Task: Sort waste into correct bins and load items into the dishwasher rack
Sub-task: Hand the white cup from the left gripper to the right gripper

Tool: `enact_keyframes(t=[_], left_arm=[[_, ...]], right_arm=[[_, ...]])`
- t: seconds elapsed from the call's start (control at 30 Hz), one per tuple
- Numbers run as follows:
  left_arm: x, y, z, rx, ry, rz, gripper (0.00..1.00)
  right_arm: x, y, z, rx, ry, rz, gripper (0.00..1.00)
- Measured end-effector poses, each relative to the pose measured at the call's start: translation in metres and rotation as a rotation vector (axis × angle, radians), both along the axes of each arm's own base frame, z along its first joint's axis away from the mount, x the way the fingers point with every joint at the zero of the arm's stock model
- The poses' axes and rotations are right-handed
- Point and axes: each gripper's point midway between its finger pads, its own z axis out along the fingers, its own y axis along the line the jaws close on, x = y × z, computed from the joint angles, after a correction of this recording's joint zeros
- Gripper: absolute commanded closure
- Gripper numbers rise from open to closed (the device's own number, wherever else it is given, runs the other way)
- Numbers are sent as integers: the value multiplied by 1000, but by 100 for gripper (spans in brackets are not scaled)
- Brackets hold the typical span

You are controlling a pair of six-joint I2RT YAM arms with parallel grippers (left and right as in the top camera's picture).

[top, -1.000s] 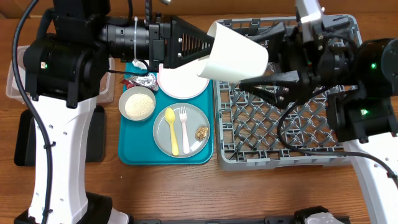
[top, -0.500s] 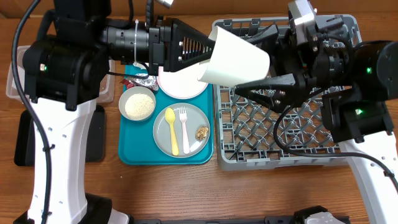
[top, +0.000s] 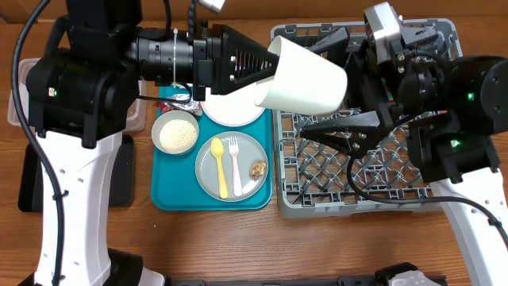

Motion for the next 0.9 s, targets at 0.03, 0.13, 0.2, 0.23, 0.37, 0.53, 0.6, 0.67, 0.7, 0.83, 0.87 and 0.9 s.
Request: enact_keyframes(t=[0.03,0.13,0.2,0.23,0.37,0.53,0.6,0.67,0.7,0.83,0.87,0.9], left_arm=[[0,0,0,0,0,1,96],[0,0,0,1,0,1,96],[0,0,0,2,3,2,96],[0,0,-1,4,5,4,96],[-3,-1,-2,7,17,-3,96],[-1,-2,-4,12,24,3,96],[0,-2,-4,13,15,6,96],[2,-1,-4,17,-4,18,96],[2,-1,-4,18,-8,20,96],[3,-1,-4,19,-10,23,82],[2,-1,-4,20,-5,23,63],[3,-1,-5,23,3,27,52]], right_arm=[[0,0,0,0,0,0,0],[1,0,0,2,0,-3,0],[1,0,0,2,3,-4,9],[1,0,0,3,3,-5,13],[8,-1,0,8,25,-26,19],[12,-2,0,13,29,-38,39],[14,-3,0,14,36,-44,48],[16,-4,0,16,51,-51,55],[17,-4,0,16,55,-54,56],[17,-4,0,16,64,-53,54],[17,-4,0,16,61,-53,53],[16,-4,0,16,56,-51,54]])
